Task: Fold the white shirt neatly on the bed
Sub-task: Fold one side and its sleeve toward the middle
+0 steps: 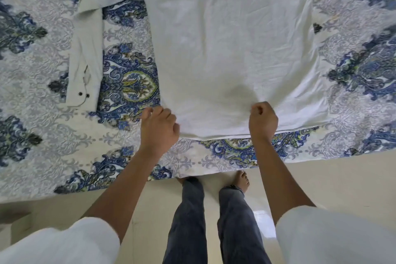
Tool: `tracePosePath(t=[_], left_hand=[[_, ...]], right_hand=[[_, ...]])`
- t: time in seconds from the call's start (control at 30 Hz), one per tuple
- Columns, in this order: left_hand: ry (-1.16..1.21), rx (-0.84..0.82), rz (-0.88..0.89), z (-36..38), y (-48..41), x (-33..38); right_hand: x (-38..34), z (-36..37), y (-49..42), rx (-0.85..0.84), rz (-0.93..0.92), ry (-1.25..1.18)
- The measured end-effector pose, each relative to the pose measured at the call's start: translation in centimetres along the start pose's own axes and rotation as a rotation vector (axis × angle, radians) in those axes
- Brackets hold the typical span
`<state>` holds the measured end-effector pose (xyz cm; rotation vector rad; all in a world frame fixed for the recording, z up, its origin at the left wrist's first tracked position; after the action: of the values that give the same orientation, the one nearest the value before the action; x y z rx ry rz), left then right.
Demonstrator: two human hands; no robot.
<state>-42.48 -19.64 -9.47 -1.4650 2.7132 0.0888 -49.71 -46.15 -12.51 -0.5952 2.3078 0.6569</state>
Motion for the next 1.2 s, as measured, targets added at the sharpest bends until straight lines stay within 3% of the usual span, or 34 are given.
tracePosePath(t=[0.1,0.2,0.27,0.33,0.37,0.43,0.5,0.57,0.63,0.7,0.8,0.9,0.93,1.0,1.07,1.13,1.2], left_hand=[[0.140,0.045,0.017,-1.1,-6.0,3.6],[0.136,-0.210,0.145,2.7,-9.4,7.3],[0.072,-0.324,0.129,5.7,-9.5,6.5],[0.017,-0.315,0.068,7.0,-9.0,4.0],[0.007,-0.300,-0.001,7.1,-8.5,2.4],[0.028,-0.305,-0.197,6.7,-8.2,-0.3],[0.064,-0.245,-0.276,5.6,-9.8,0.3],[0.106,-0.196,-0.130,5.0,-13.5,4.2],[0.109,-0.176,0.019,5.2,-17.5,7.5],[0.083,-0.201,-0.022,6.4,-20.5,6.1],[-0.003,-0.213,-0.156,8.0,-21.7,-0.7],[-0.015,-0.218,-0.348,7.0,-21.0,-6.2],[-0.002,-0.203,-0.369,6.1,-21.2,-6.1],[0.035,-0.165,-0.251,4.6,-23.0,-3.1],[0.077,-0.204,-0.119,5.0,-24.5,-0.7],[0.078,-0.254,-0.136,6.4,-25.2,-2.4],[0.044,-0.252,-0.129,7.9,-25.1,-5.6]], right_hand=[[-4.3,0.9,-0.5,0.061,-0.237,0.001],[-6.8,6.8,0.3,-0.212,-0.518,0.137],[-4.9,9.1,-0.4,-0.282,-0.670,0.374],[-1.5,7.3,-3.6,-0.192,-0.655,0.572],[0.4,5.1,-5.3,-0.128,-0.561,0.615],[3.8,0.8,-8.5,-0.077,-0.260,0.587],[3.4,-0.5,-9.4,-0.011,-0.161,0.510],[-0.8,2.4,-9.0,-0.004,-0.328,0.487],[-5.1,7.5,-8.1,-0.105,-0.543,0.462],[-7.4,10.7,-8.8,-0.240,-0.667,0.519],[-7.0,9.3,-13.2,-0.181,-0.699,0.602],[-6.0,6.4,-17.5,-0.080,-0.362,0.527],[-7.5,6.9,-17.4,-0.051,-0.350,0.505],[-12.2,10.8,-14.8,-0.127,-0.569,0.548],[-15.7,16.1,-11.6,-0.361,-0.811,0.647],[-17.3,18.2,-11.9,-0.477,-0.861,0.679],[-17.3,18.5,-15.1,-0.421,-0.833,0.689]])
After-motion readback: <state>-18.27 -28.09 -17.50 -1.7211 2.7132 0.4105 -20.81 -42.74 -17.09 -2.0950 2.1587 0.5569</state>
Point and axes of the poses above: each hand's wrist, its own y-axis away from the middle knuckle, its own z-axis out of the palm, x = y × z, the point moved 8 cm from there along -y, towards the middle knuckle, and after that the axes turned 9 degrees about -y, right-handed, at the moved point
